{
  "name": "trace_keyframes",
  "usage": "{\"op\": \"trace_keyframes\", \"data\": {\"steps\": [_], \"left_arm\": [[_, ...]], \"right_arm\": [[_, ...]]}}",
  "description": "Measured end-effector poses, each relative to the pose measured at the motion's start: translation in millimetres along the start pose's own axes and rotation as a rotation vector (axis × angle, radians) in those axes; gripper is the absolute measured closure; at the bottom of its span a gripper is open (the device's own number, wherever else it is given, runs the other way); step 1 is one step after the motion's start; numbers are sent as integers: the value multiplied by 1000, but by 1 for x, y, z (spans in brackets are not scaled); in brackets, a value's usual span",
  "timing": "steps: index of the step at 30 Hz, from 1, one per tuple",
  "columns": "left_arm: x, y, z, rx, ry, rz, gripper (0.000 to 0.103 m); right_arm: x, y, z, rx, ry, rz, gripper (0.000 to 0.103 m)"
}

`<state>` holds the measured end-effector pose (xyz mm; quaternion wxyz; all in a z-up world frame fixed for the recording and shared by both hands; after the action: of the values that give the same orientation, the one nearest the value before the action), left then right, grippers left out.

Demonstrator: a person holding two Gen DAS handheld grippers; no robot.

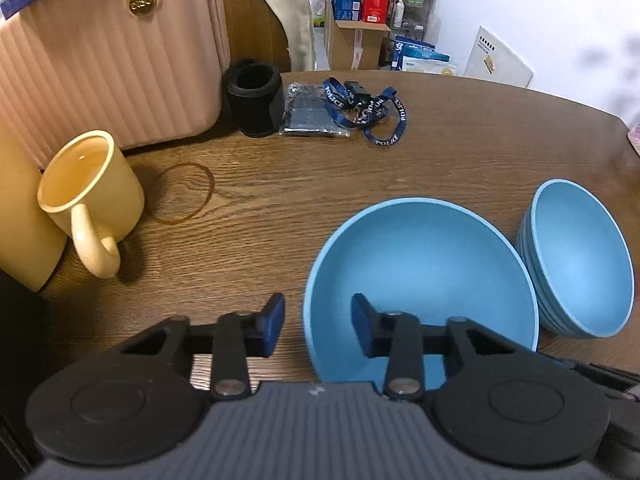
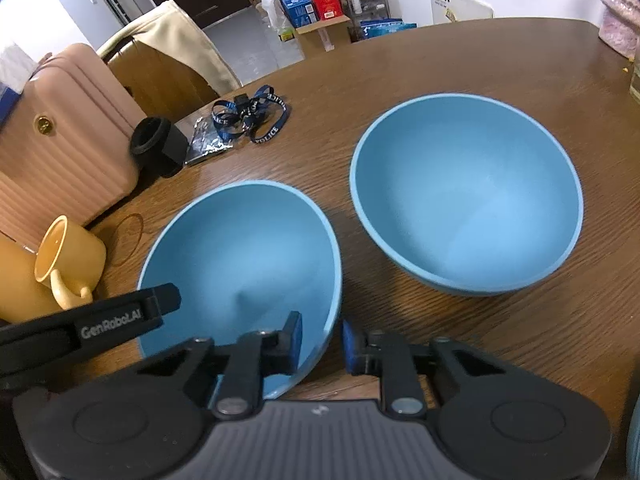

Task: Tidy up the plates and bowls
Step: 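Close the left tool on one bowl rim while the right tool grips the other bowl, then lift the two held blue bowls and carry them toward the placed bowls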

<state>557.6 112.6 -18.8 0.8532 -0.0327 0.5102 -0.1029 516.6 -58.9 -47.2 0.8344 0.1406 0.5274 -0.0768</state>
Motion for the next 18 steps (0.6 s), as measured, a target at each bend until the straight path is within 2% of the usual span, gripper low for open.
{"op": "trace_keyframes", "data": {"steps": [2,4,9,18], "left_arm": [[3,2,1,-14,10,-13,81],[6,3,3,-22,11,-8,84],[9,7,3,-43,13,-5,90],[6,6,0,-50,5,7,91]], "right_arm": [[1,1,0,0,3,0,83],[3,2,0,2,10,1,86],[5,0,1,12,12,13,86],[4,-1,0,14,14,23,87]]}}
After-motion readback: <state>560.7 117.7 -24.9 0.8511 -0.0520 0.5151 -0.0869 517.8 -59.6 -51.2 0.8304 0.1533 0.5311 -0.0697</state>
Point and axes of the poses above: each gripper's, at about its wrist camera, not at the fingertips, and x roughly the way its jaws point, y to its left, z to its top, the point moved 1 cm from there along x, roughly the way its jaws point, and after that the axes turned 9 degrees about -z, right-handed, at the moved point
